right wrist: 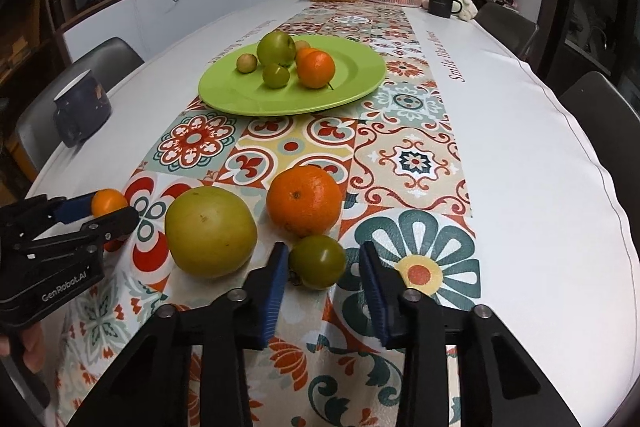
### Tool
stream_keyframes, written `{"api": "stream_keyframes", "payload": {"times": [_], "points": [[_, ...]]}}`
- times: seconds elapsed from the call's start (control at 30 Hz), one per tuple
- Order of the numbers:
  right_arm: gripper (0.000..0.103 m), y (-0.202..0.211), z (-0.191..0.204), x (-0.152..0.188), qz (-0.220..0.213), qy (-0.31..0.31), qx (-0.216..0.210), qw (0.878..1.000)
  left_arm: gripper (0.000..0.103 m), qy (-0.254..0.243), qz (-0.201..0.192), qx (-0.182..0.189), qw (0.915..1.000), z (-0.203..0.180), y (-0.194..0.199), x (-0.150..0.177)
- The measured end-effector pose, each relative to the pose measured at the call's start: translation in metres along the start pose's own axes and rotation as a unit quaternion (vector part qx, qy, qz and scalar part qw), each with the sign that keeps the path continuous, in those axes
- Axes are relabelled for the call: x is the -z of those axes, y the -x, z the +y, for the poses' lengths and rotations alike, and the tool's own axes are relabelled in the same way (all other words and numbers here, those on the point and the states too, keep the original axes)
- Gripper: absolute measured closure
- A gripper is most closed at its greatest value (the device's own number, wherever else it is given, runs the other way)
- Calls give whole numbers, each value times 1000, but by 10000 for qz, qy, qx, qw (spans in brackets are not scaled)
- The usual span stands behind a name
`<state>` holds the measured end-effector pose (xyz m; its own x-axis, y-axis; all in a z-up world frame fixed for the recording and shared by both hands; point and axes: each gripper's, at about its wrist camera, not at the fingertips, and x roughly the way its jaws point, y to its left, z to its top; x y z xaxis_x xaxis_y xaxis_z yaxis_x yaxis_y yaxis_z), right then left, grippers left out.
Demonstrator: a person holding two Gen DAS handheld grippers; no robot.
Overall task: Organize fruits
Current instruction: 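Grasp a tangerine with the left tool while the right tool grasps a green tomato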
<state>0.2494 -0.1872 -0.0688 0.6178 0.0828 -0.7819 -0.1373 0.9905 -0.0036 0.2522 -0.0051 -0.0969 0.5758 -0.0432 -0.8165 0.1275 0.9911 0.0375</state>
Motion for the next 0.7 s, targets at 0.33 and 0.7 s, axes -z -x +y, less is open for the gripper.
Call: {"api": "stream_keyframes", "payload": {"times": [0.33, 0.7], "points": [[73, 11, 3, 2, -151, 96, -28, 9998, 63, -39, -136, 16, 9999, -3, 16, 0], [73, 34, 5, -1, -395, 139, -131, 9990, 64, -58, -433, 94, 9990, -8, 48, -2]]}}
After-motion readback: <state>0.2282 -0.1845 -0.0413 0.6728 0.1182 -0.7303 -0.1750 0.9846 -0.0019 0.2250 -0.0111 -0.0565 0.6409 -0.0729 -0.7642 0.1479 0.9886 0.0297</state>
